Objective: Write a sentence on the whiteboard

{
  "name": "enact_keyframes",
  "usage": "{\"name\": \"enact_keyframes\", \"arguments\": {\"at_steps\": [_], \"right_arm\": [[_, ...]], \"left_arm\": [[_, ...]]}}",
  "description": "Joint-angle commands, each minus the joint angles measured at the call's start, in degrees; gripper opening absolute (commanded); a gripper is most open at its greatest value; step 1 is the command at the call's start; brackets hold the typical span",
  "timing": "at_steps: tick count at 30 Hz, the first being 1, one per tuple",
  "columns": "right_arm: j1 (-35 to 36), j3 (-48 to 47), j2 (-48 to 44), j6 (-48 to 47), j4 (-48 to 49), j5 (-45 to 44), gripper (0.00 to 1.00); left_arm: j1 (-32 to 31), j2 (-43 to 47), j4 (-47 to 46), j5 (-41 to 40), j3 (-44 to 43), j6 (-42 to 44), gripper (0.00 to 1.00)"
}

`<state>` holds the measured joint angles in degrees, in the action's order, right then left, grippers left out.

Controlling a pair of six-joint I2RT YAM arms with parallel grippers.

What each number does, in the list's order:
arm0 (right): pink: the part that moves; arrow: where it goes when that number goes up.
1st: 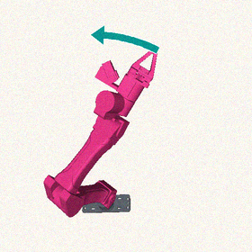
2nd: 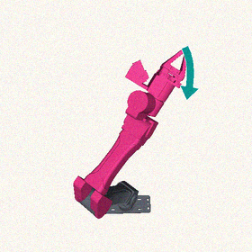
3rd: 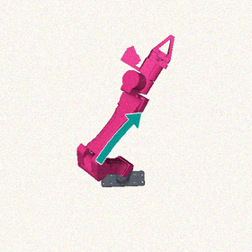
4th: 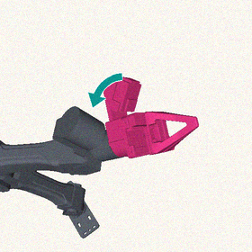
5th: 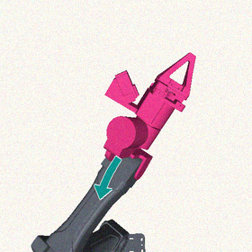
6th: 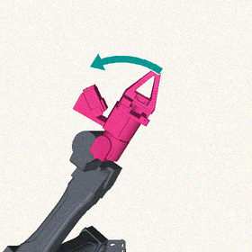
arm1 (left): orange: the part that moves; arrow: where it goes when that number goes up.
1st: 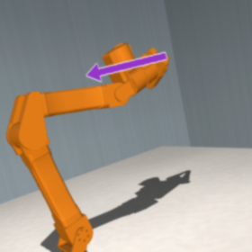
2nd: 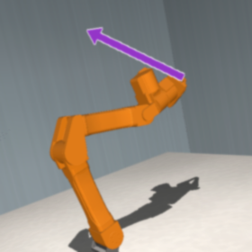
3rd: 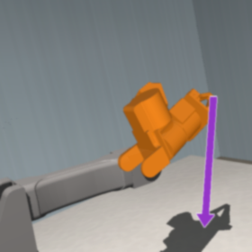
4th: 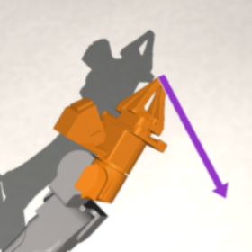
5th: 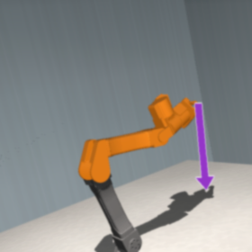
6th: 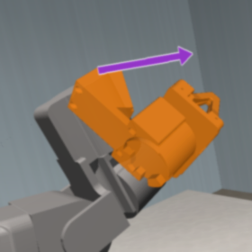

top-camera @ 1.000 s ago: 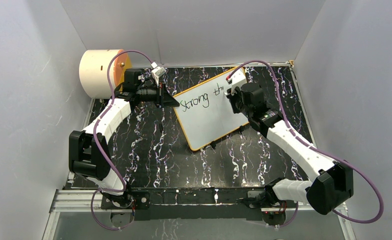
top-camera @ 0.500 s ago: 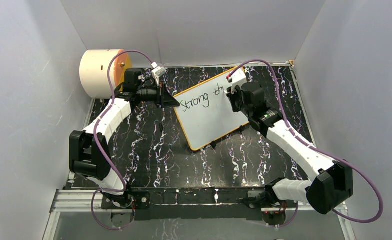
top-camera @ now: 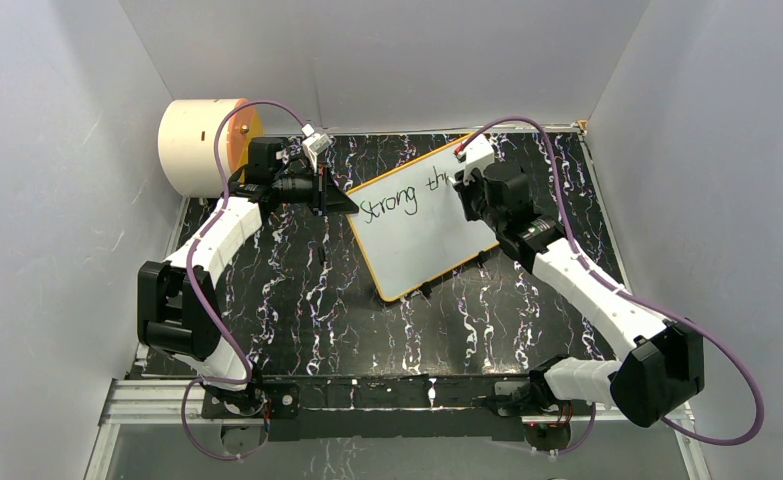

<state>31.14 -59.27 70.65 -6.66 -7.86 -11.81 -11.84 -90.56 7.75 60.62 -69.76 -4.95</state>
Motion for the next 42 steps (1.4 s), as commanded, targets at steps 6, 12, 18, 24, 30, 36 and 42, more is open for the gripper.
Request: {"name": "enact_keyframes", "arguments": {"at_steps": [6,12,18,24,30,36,42], "right_arm": [[-0.59,-3.75,0.78,-0.55,5.00,0.12,0.00],[-0.78,-3.93,1.15,-0.42,4.91,-0.56,0.00],[-1.05,-3.61,0.49,-0.15,3.56,-1.88,0.00],[-1.21,-3.15,-0.29,-0.02,3.21,-1.34,0.00],[-1.17,-2.71,-2.37,-0.49,3.70,-0.18,0.00],[-1.42,-1.90,-2.66,-0.56,2.89,-1.35,0.00],[-1.79,-1.60,-2.49,-0.37,3.10,-0.95,0.00]], "left_arm": [[-0.18,0.65,1.48,1.70,0.55,1.26,0.00],[-0.21,0.74,1.48,1.56,0.55,1.26,0.00],[-0.21,0.80,1.49,1.60,0.51,1.13,0.00],[-0.21,0.74,1.48,1.55,0.58,1.17,0.00],[-0.21,0.65,1.53,1.29,0.44,1.09,0.00],[-0.21,0.74,1.48,1.33,0.44,1.08,0.00],[-0.21,0.49,1.48,1.35,0.41,1.04,0.00]]}}
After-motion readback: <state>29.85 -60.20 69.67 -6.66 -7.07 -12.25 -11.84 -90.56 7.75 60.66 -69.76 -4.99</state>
